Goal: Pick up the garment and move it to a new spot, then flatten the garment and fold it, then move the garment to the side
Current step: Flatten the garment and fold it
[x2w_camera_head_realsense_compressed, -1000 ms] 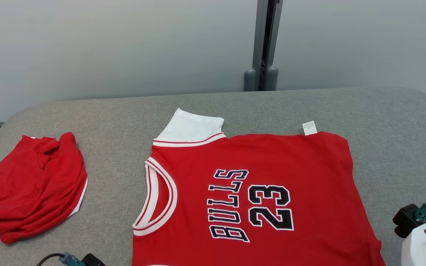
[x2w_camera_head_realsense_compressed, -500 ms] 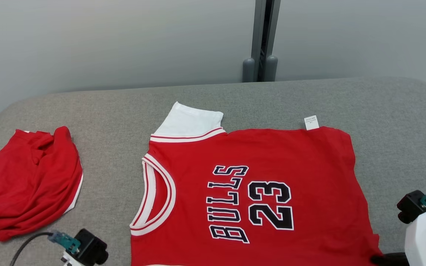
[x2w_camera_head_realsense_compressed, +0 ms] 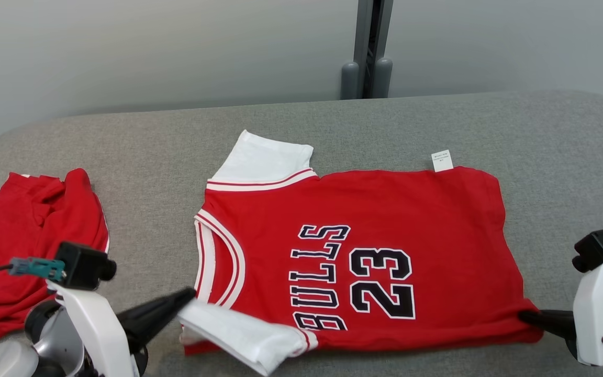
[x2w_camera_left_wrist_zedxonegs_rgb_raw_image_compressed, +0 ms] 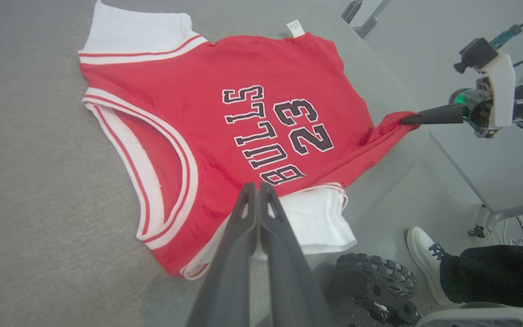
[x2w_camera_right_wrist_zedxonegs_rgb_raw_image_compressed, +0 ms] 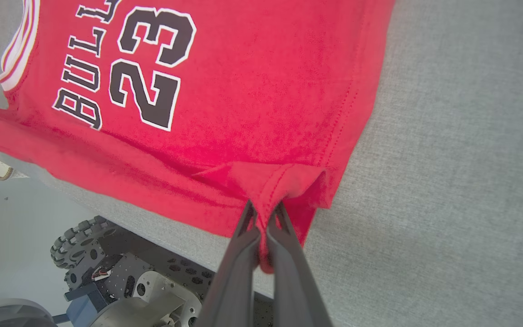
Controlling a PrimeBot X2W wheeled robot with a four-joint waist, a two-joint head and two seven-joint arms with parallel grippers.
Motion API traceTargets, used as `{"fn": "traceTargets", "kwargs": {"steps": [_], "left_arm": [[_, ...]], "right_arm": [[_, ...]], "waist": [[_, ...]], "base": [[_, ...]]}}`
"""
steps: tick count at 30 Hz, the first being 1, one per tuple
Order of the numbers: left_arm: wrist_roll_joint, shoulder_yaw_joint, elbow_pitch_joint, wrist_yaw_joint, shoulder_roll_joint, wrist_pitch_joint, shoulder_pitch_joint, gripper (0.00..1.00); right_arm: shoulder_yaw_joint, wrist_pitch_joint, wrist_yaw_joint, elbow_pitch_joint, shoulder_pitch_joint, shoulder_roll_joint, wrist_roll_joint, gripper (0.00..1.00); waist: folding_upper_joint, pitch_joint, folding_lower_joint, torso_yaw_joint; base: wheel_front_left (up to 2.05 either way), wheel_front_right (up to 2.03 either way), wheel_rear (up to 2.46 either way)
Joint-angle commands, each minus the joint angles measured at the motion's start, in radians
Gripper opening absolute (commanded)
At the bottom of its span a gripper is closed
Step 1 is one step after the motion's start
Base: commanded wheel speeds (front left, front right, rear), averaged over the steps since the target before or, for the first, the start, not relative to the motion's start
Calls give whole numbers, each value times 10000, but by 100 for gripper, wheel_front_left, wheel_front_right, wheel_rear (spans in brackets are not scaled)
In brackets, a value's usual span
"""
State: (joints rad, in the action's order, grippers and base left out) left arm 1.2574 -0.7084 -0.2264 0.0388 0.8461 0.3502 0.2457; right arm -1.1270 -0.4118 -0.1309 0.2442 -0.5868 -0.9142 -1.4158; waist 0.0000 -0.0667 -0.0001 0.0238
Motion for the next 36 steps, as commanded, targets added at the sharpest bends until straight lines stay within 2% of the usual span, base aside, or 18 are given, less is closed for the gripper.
{"fn": "traceTargets", "kwargs": {"steps": [1,8,22,36], "left_arm": [[-153,109,270,-155,-160,-253,186,0],[-876,3,1239,-279,-905,-884,619,0],[-1968,-379,3351,-213,-2174,-1626,1630,0],[-2559,-628,5002,223,-2715,-2212,2248,0]], "right_arm": [[83,125,4,105,-125,101,-24,0],[182,654,4,449,-248,571,383,0],[185,1688,4,1111,-682,1335,927,0],[78,2260,5,1754,-947,1562,1057,0]], "waist": [[0,-22,1,-19],[0,-150,1,-33],[0,-757,1,-117],[0,-1234,1,-179]], "base": [[0,0,0],[0,0,0],[0,0,0],[0,0,0]]}}
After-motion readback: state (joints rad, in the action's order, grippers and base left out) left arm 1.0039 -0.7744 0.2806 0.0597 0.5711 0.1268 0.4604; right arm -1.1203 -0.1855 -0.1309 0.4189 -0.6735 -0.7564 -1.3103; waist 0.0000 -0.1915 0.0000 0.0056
